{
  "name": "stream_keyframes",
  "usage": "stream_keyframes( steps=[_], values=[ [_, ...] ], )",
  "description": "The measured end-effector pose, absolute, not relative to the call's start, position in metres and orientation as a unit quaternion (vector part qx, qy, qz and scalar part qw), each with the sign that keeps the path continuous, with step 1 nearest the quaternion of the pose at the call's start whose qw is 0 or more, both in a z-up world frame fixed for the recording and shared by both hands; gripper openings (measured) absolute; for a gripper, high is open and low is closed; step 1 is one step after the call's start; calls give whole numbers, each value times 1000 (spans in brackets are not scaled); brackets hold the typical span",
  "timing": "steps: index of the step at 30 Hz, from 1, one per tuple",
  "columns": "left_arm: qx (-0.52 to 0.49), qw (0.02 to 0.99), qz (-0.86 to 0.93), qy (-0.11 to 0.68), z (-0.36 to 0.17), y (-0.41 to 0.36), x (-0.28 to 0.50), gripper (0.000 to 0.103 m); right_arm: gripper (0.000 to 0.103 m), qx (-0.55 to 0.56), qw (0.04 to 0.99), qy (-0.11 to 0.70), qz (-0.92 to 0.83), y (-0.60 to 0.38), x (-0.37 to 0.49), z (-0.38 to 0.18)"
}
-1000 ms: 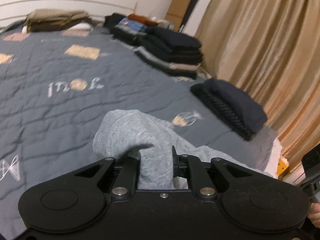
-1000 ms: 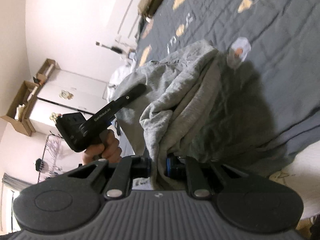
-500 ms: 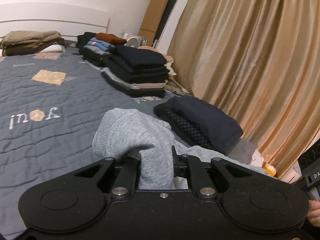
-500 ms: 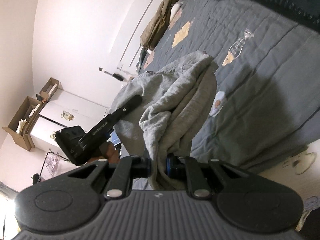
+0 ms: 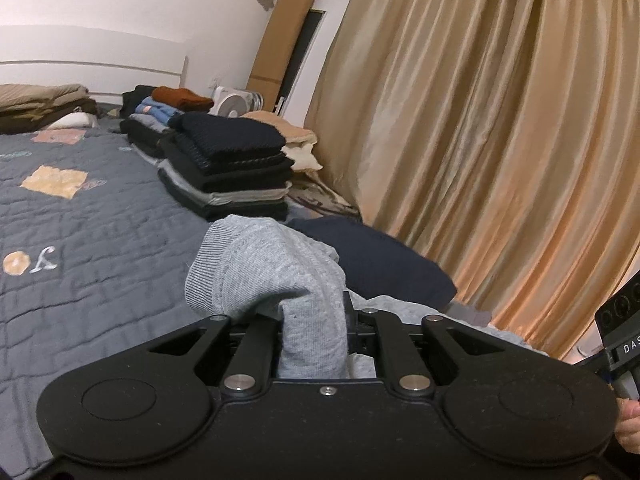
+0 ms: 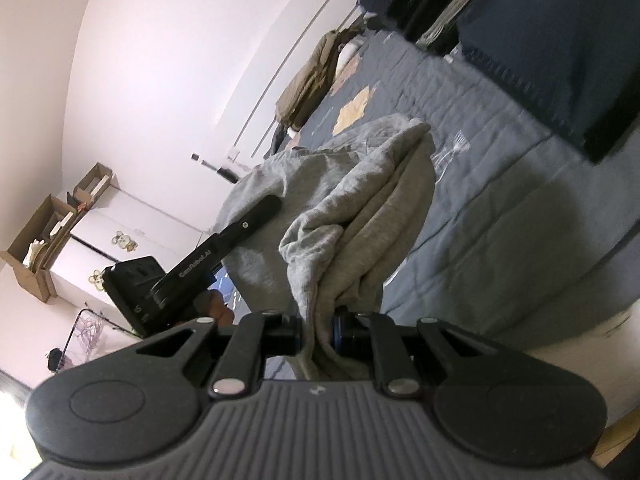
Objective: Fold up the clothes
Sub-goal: 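Lift the folded shirt with both grippers and carry it toward the clothes stack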
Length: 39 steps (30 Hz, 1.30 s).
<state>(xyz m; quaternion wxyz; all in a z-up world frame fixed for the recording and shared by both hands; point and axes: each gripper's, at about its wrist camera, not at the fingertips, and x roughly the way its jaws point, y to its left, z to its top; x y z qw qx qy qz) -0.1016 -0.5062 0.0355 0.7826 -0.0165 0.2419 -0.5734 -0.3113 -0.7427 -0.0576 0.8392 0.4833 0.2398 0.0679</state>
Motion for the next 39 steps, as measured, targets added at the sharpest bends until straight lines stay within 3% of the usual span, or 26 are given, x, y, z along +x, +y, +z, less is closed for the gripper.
stream_keyframes(
  steps=[19,33,39],
  values=[
    [-25,781,-581,226,53,-657,-130,10,14,466,856,221,34,-912,-352,-28],
    [-40,795,-555,242,72,-800,-91,10,14,455,861,225,27,-1071,-322,2],
    [-31,799,-534,274,45,-838,-53,10,14,473,844,252,29,-1125,-294,-35]
  ],
)
